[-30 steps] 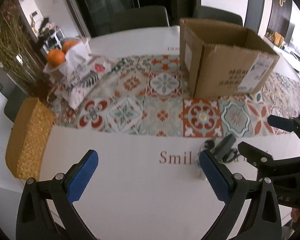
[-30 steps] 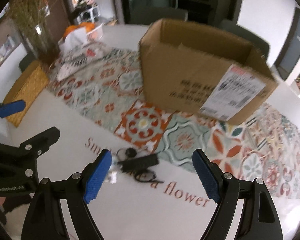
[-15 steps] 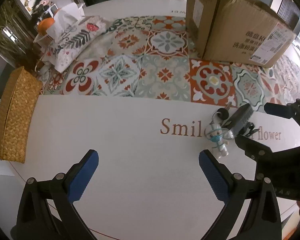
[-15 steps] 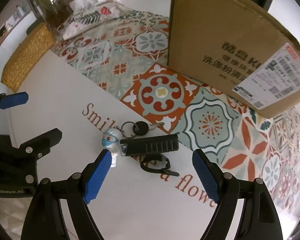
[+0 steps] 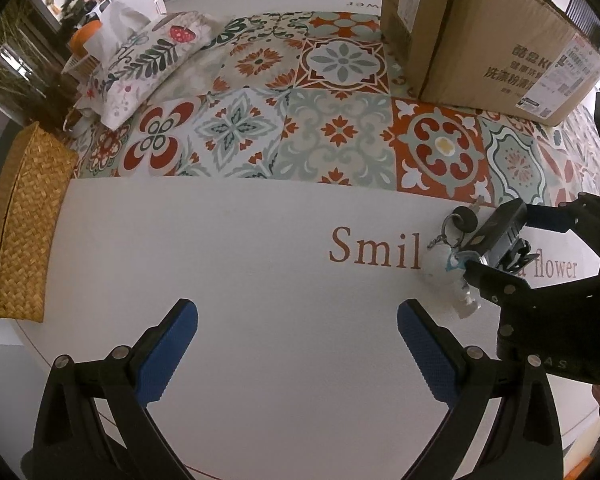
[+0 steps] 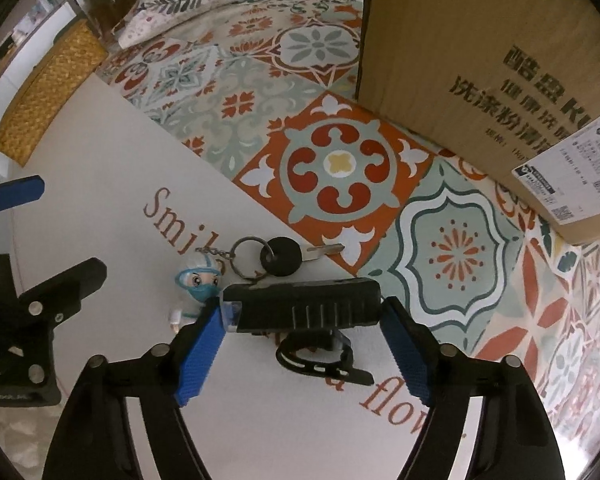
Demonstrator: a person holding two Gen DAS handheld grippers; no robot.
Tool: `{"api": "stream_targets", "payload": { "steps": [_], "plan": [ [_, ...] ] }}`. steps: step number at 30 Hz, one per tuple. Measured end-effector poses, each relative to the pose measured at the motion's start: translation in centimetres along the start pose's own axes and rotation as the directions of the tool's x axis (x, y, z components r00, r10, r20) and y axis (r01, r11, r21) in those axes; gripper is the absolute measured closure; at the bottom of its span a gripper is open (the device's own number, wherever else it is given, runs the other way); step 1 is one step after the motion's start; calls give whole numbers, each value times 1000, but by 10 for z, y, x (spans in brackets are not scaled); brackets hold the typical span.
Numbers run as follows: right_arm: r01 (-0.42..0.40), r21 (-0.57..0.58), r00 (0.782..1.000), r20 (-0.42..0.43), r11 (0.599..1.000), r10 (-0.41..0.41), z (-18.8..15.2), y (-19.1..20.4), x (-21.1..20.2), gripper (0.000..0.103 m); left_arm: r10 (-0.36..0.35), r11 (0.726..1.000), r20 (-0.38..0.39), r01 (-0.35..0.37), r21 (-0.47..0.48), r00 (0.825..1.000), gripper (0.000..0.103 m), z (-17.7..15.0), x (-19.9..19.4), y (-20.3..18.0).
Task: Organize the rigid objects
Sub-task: 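Grasp the black strapped bike light with the right gripper, then grasp the astronaut figurine keychain with the left gripper while the right holds the light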
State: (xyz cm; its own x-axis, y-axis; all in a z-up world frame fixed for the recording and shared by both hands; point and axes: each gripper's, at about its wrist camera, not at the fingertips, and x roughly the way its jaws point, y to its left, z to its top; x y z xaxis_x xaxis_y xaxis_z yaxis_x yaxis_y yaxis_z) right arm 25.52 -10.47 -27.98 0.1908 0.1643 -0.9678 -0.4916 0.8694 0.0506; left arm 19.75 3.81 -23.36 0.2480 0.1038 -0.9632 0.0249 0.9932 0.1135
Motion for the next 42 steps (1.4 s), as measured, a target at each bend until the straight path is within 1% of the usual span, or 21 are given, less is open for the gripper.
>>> {"api": "stream_targets", "payload": {
  "steps": [2,9,12,16,21,26,28,32,33,35,37,39,41,42],
  "plan": [
    [-9,5,1000,6,1000,9,0,0,2,30,-2,1000,-1,2,1,1000,1,0,1,0],
    [-15,38,999,39,999,13,-3,-3,0,30,-5,1000,1,5,10,1000,2,0,1,-4],
    [-13,63,998,60,998,9,-10,-10,-9,30,-16,1000,9,15,22,1000,3,0,-2,-8],
    [8,103,995,95,995,-18,-19,-15,-23,30,-53,998,24,52,41,998,3,-1,-9,-15],
    [42,158,989,136,987,-64,-34,-24,-44,30,-129,989,28,127,73,991,7,-1,-15,-28],
    [66,211,984,151,975,-99,-47,-33,-56,30,-172,981,36,168,94,984,14,1,-16,-41],
    [69,228,983,153,971,-106,-51,-36,-57,30,-191,978,39,186,95,981,23,3,-16,-45],
    [80,258,979,162,963,-125,-56,-41,-58,30,-195,978,44,191,88,980,33,8,-11,-50],
    [82,264,978,164,961,-129,-57,-42,-58,30,-197,978,41,193,79,980,37,8,-10,-51],
    [86,270,976,169,959,-135,-58,-42,-58,30,-222,973,11,221,64,975,39,11,-4,-53],
    [77,280,976,174,957,-129,-58,-43,-58,30,-247,968,-9,247,45,969,46,12,0,-54],
    [66,290,976,179,955,-121,-58,-43,-57,30,-253,967,-17,253,35,967,46,13,4,-56],
    [72,294,975,181,953,-130,-59,-44,-57,30,-264,964,-25,265,25,964,51,14,7,-57],
    [71,296,975,181,952,-129,-59,-44,-56,30,-265,964,-30,266,20,964,55,14,8,-58]
  ]
}}
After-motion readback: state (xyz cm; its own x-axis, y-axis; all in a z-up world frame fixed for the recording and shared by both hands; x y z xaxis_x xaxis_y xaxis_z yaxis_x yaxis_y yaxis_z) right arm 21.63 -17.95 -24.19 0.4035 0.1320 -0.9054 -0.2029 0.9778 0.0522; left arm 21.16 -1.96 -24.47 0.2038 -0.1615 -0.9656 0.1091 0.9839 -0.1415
